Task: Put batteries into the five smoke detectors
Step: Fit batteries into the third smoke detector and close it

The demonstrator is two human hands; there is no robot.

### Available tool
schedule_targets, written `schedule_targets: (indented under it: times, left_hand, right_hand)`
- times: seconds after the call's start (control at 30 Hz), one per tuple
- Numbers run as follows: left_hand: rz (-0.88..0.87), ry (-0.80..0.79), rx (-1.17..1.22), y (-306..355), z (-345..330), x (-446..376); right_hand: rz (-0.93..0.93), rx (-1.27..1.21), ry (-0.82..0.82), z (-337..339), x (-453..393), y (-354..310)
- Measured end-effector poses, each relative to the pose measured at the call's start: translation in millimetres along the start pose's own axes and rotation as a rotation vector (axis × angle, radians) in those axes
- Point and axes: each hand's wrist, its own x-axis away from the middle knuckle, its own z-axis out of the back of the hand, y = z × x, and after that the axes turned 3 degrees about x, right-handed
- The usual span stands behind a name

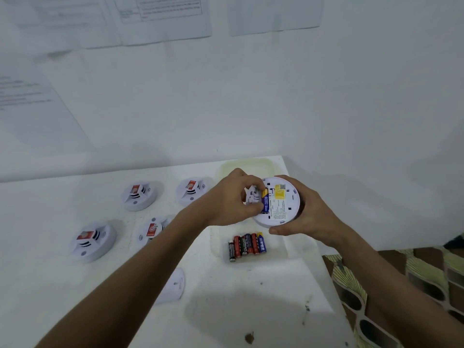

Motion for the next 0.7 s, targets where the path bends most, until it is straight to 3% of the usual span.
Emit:
schedule_targets:
  times: [0.47,0.7]
  left_hand:
    - [0.075,-0.089,-0.033,2.1,-2.5,10.6]
    - [0.08,-0.032,0.002,-0.8,-6.2,14.0]
  right_hand:
    - [0.005,0.064,-0.006,-12.0,10.6,-4.8]
    - [-0.008,0.085,-0.016,-10.1,10.2,-4.5]
